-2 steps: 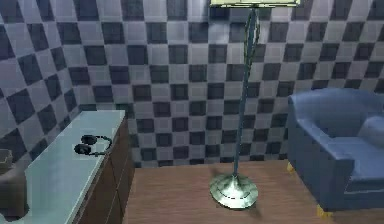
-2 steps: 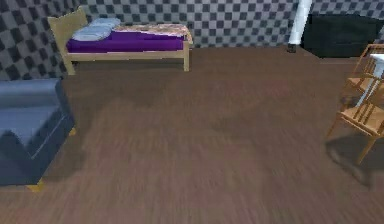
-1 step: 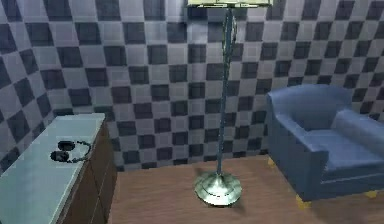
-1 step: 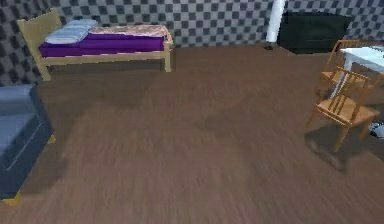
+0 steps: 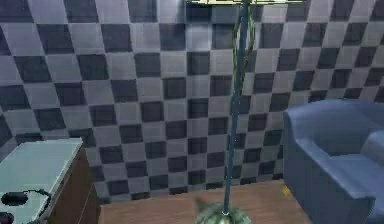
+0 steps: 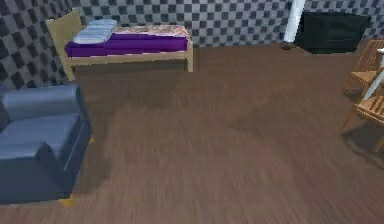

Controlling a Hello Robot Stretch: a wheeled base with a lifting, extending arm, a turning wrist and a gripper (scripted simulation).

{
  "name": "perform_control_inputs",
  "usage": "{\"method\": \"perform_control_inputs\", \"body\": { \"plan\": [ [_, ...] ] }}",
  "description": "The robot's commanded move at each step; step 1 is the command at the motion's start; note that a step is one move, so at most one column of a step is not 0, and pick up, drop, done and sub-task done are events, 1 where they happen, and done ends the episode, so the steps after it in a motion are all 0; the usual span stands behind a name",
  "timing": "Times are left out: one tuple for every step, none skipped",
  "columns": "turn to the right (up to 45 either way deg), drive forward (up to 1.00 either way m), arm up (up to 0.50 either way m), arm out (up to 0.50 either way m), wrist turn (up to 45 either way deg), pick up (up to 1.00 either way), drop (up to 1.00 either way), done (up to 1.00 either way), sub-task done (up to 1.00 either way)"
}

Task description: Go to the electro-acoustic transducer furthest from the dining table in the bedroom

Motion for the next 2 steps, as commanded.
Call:
{"method": "perform_control_inputs", "body": {
  "plan": [
    [-45.0, 0.0, 0.0, 0.0, 0.0, 0.0, 0.0, 0.0, 0.0],
    [0.0, 0.0, 0.0, 0.0, 0.0, 0.0, 0.0, 1.0, 0.0]
  ]
}}
